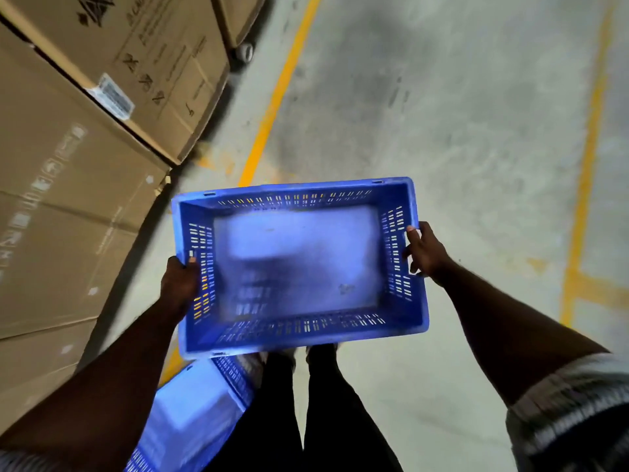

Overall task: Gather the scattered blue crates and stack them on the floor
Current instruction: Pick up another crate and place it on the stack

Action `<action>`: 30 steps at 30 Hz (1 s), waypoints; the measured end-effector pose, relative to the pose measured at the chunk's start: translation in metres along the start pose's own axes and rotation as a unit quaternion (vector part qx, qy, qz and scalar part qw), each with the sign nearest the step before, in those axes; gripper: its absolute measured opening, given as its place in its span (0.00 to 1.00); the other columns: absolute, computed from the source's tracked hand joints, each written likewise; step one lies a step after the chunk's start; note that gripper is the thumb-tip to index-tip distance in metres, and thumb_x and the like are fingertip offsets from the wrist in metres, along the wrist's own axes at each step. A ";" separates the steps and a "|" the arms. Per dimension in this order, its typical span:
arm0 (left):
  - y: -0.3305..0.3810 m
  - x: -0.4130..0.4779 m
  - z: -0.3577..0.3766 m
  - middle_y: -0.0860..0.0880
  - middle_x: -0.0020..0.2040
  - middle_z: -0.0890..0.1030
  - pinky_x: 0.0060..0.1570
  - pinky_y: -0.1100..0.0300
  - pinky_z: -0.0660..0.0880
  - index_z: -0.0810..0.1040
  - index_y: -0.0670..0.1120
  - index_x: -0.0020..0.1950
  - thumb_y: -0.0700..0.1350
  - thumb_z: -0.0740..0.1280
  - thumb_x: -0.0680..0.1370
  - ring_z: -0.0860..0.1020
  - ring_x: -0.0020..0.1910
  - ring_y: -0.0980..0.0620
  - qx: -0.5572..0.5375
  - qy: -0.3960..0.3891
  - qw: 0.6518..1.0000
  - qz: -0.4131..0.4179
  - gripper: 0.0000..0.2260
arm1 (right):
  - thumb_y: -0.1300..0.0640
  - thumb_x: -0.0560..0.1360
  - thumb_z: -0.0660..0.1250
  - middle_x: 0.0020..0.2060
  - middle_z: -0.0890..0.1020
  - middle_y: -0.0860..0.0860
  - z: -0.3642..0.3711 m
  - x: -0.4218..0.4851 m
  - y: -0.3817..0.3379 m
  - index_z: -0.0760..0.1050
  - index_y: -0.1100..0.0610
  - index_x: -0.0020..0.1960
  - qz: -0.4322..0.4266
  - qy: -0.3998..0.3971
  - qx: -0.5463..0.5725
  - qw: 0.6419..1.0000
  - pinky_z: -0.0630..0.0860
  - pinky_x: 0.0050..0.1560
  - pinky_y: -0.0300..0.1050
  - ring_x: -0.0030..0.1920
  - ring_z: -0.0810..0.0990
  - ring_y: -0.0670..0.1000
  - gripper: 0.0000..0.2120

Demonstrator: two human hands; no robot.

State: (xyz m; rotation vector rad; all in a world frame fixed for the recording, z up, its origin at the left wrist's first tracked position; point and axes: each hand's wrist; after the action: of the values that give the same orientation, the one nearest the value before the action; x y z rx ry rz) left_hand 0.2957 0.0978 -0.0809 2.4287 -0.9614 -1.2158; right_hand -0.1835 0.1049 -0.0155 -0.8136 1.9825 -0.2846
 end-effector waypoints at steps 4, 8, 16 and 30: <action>0.008 0.020 0.025 0.34 0.48 0.79 0.43 0.36 0.77 0.73 0.50 0.51 0.72 0.60 0.69 0.80 0.47 0.31 0.026 -0.051 0.998 0.022 0.27 | 0.43 0.82 0.51 0.37 0.79 0.56 -0.062 -0.026 0.023 0.63 0.51 0.60 0.008 0.025 0.020 0.999 0.70 0.24 0.39 0.27 0.73 0.53 0.13; 0.071 -0.010 0.045 0.31 0.47 0.78 0.39 0.33 0.76 0.72 0.49 0.48 0.71 0.61 0.70 0.79 0.45 0.29 0.039 -0.072 0.994 0.077 0.25 | 0.44 0.82 0.52 0.32 0.80 0.54 -0.114 -0.038 0.050 0.64 0.53 0.58 0.003 0.083 0.023 0.996 0.76 0.28 0.47 0.27 0.76 0.57 0.13; 0.206 -0.097 0.095 0.45 0.36 0.75 0.29 0.58 0.65 0.71 0.48 0.44 0.61 0.60 0.76 0.71 0.29 0.48 0.081 -0.090 0.974 0.193 0.16 | 0.47 0.82 0.51 0.36 0.84 0.58 -0.205 -0.052 0.105 0.62 0.52 0.52 -0.016 0.166 0.017 0.986 0.80 0.43 0.56 0.25 0.76 0.56 0.09; 0.408 -0.154 0.242 0.32 0.58 0.77 0.52 0.48 0.72 0.72 0.36 0.59 0.54 0.58 0.82 0.77 0.56 0.34 0.228 -0.116 0.921 0.293 0.21 | 0.51 0.83 0.51 0.50 0.80 0.62 -0.326 -0.043 0.160 0.67 0.57 0.60 0.103 0.242 0.081 0.961 0.80 0.48 0.53 0.47 0.82 0.63 0.13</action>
State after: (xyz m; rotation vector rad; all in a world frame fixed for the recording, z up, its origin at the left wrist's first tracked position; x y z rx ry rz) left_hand -0.1417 -0.0911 0.0663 2.0386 -2.0549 -1.1492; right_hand -0.5114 0.2121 0.1067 -0.4525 2.4387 -0.5565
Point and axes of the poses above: each hand's wrist, its own x-axis towards the middle knuckle, its own z-axis out of the palm, y = z × x
